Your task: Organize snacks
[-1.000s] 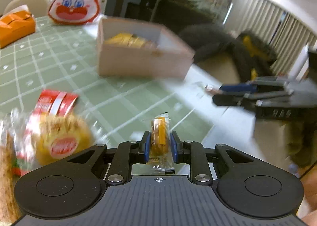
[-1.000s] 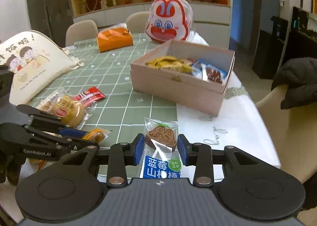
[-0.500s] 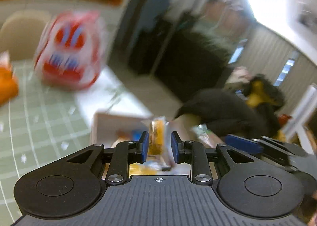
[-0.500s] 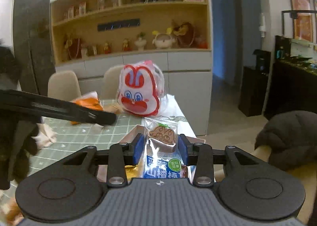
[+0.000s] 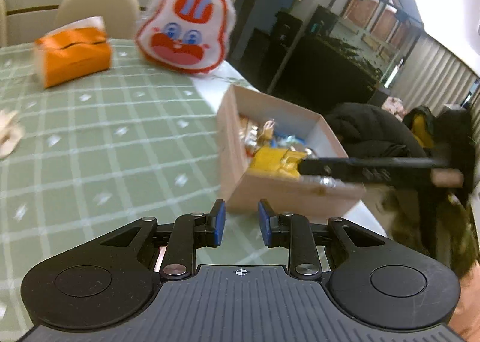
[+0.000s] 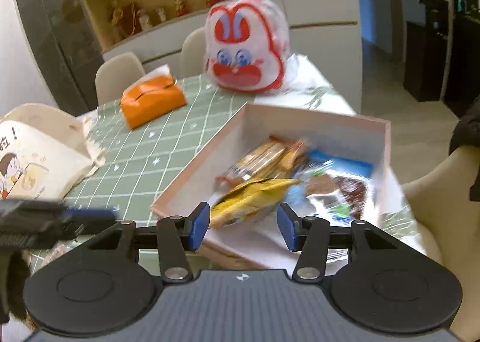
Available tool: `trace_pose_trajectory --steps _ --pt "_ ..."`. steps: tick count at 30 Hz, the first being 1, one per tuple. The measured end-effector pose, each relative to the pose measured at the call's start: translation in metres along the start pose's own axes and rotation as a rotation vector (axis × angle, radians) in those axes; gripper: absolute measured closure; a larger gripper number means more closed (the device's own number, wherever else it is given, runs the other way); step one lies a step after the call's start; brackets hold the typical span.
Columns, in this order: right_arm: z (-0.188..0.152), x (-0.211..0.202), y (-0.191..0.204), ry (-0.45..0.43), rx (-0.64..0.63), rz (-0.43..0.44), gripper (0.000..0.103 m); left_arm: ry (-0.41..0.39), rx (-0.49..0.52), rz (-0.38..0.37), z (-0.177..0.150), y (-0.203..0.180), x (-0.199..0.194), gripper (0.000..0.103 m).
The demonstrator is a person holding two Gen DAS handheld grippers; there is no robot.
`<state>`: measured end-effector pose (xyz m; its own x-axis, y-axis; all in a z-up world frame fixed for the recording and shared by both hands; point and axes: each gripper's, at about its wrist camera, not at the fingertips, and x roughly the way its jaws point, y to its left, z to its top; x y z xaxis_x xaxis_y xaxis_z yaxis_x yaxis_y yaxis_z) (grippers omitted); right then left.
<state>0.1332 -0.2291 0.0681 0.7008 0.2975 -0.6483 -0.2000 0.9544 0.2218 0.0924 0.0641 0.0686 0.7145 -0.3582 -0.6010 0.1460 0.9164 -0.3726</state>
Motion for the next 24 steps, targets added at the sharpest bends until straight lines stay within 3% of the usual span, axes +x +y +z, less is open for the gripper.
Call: trace_pose_trajectory --steps 2,5,9,11,13,18,21,24 --pt "0.000 0.011 0.010 0.033 -0.005 -0.019 0.053 -0.024 -0.011 0.005 -0.015 0.012 -0.019 0.075" --pt "-0.003 0.018 0.023 0.033 -0.029 -0.109 0.053 -0.026 -0.008 0.077 -0.036 0.027 -0.045 0.075" --pt "-0.012 0.003 0.050 -0.050 -0.085 -0.161 0.053 -0.012 -0.042 0.154 -0.056 0.048 -0.065 0.075" --pt "-0.016 -0.009 0.069 -0.100 -0.117 -0.129 0.045 -0.001 -0.066 0.139 -0.064 0.055 -0.068 0.075" --pt "-0.022 -0.016 0.094 -0.107 -0.151 -0.040 0.031 0.013 -0.081 0.110 -0.071 0.058 -0.066 0.075" --pt "-0.042 0.008 0.141 0.077 -0.176 0.172 0.031 0.070 -0.052 -0.004 -0.084 0.046 -0.057 0.074" --pt "-0.061 0.016 0.147 0.144 -0.175 0.196 0.031 0.106 -0.004 -0.016 -0.090 0.037 -0.049 0.074" --pt "-0.079 0.006 0.135 0.134 -0.190 0.187 0.031 0.114 -0.005 -0.031 -0.093 0.035 -0.045 0.074"
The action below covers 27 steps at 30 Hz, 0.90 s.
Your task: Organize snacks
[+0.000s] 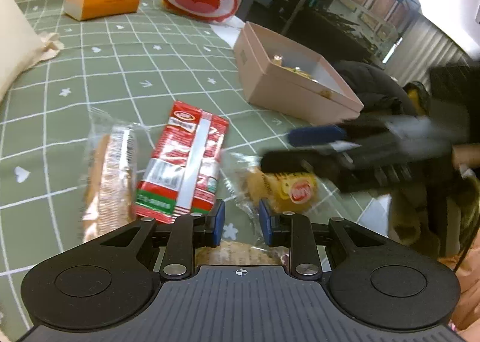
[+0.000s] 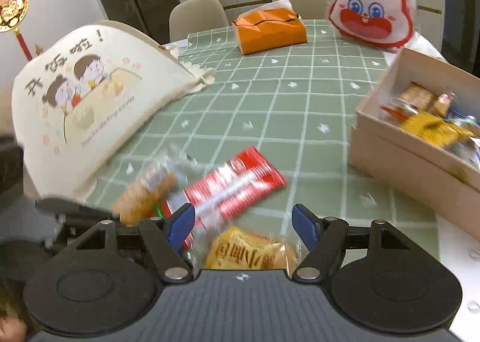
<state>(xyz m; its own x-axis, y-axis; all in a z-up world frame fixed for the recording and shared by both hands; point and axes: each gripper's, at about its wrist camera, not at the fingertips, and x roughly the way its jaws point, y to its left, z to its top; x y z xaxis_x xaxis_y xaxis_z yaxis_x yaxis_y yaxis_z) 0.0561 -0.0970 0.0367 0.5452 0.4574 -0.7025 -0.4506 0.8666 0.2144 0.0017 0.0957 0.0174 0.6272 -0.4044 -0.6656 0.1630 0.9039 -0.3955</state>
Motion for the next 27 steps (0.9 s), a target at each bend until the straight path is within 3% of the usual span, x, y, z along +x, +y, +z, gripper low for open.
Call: trace_pose_trajectory --steps 8,14,17,20,23,27 --pt "-0.063 -0.047 -0.003 -0.062 -0.236 -0.202 0.027 -0.035 0.010 0.030 0.005 -0.013 -0.004 0.074" --pt "-0.078 -0.051 -0.048 -0.057 -0.105 -0.323 0.027 -0.042 0.019 0.146 -0.005 -0.023 -0.040 0.074" --pt "-0.083 -0.051 -0.069 -0.076 -0.009 -0.298 0.023 -0.040 0.009 0.186 -0.019 -0.024 -0.064 0.074" --pt "-0.090 -0.053 -0.071 -0.111 -0.007 -0.300 0.022 -0.010 -0.051 0.219 -0.034 -0.019 -0.079 0.074" --pt "-0.093 -0.056 -0.070 -0.126 -0.012 -0.298 0.022 0.034 -0.116 0.206 -0.048 -0.014 -0.080 0.074" --pt "-0.093 -0.057 -0.072 -0.132 0.002 -0.280 0.022 0.097 -0.121 0.203 -0.050 -0.016 -0.059 0.074"
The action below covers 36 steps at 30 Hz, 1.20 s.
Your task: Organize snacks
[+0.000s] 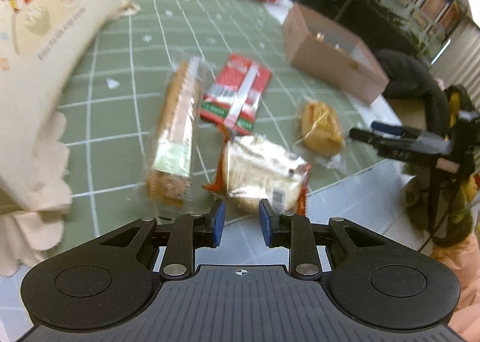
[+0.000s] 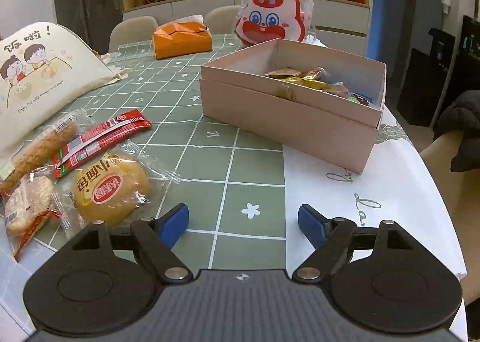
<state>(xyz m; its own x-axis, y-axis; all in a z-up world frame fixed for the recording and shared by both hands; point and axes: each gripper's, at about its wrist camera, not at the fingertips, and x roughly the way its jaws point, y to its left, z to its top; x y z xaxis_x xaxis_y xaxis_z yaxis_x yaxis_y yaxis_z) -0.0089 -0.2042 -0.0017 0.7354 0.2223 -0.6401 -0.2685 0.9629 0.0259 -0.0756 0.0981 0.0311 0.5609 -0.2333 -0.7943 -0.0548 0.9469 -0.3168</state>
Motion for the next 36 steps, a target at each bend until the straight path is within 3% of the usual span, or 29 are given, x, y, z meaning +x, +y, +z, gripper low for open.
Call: trace_pose_trajectory --steps 6,13,16,19,24,30,36 --pt "-0.003 -0.010 0.000 -0.035 0.011 0.017 0.022 -0.053 0.044 -0.024 0.024 -0.012 0.028 0.070" --pt "0.013 -0.021 0.005 -0.094 0.099 0.147 0.021 -0.151 -0.003 -0.076 0.053 -0.013 0.055 0.070" --pt "0.025 -0.012 0.018 -0.090 0.073 0.140 0.021 -0.136 -0.039 -0.128 0.058 -0.013 0.061 0.070" --pt "0.026 -0.001 0.027 -0.074 0.019 0.051 0.021 -0.134 -0.025 -0.123 0.054 -0.014 0.055 0.070" --pt "0.017 -0.005 0.006 -0.102 0.064 -0.037 0.017 -0.121 -0.079 -0.151 0.047 -0.002 0.053 0.070" --pt "0.002 -0.023 0.014 -0.085 0.032 0.123 0.017 -0.112 -0.123 -0.238 0.047 -0.002 0.067 0.070" --pt "-0.012 -0.022 0.036 -0.061 -0.037 0.085 0.017 -0.087 -0.067 -0.325 0.049 -0.032 0.086 0.069"
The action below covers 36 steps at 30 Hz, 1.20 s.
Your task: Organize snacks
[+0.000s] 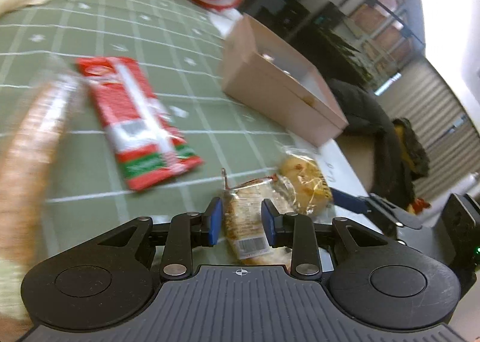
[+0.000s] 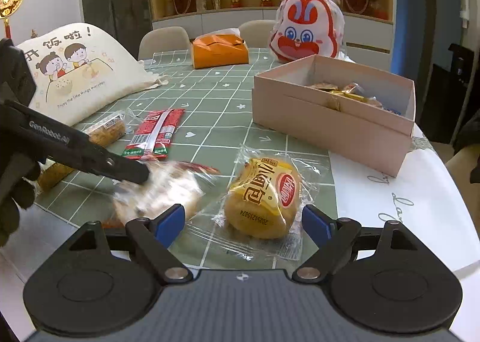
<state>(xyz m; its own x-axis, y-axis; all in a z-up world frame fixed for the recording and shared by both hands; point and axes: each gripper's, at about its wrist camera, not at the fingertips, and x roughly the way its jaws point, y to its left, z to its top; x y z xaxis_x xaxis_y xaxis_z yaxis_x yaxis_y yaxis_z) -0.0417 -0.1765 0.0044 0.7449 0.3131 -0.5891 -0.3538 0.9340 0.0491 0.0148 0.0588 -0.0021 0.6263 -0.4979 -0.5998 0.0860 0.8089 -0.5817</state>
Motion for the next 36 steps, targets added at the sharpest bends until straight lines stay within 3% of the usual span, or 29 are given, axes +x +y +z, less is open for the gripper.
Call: trace_pose_trajectory --steps 2,6,10,14,21,25,29,31,36 --pt "0.000 0.000 -0.002 0.009 0.028 0.007 0.017 -0.008 0.019 -0.002 0.000 -0.007 0.004 0.061" --pt "-0.004 -0.004 -0.008 0.007 0.042 0.001 0.017 0.022 0.014 -0.029 -0.001 -0.012 0.006 0.058" --pt "-0.010 -0.010 -0.014 0.010 0.044 -0.004 0.017 0.063 0.020 -0.008 -0.006 -0.011 0.001 0.069" --pt "-0.014 -0.014 -0.018 0.011 0.045 -0.028 0.017 0.082 -0.001 -0.007 -0.011 -0.012 -0.004 0.070" --pt "-0.017 -0.014 -0.017 0.042 0.014 -0.049 0.019 0.026 -0.057 -0.080 -0.008 -0.007 0.009 0.057" --pt "-0.018 -0.015 -0.020 0.043 0.027 -0.039 0.019 0.060 -0.064 -0.089 -0.003 -0.014 0.008 0.048" --pt "-0.018 -0.014 -0.021 0.043 0.026 -0.039 0.019 0.004 0.000 -0.153 0.003 -0.032 -0.007 0.049" --pt "-0.018 -0.015 -0.022 0.041 0.032 -0.033 0.019 -0.006 0.014 -0.207 0.004 -0.038 -0.010 0.056" --pt "-0.018 -0.017 -0.025 0.035 0.048 -0.017 0.019 0.073 0.043 -0.129 0.002 -0.050 0.013 0.057"
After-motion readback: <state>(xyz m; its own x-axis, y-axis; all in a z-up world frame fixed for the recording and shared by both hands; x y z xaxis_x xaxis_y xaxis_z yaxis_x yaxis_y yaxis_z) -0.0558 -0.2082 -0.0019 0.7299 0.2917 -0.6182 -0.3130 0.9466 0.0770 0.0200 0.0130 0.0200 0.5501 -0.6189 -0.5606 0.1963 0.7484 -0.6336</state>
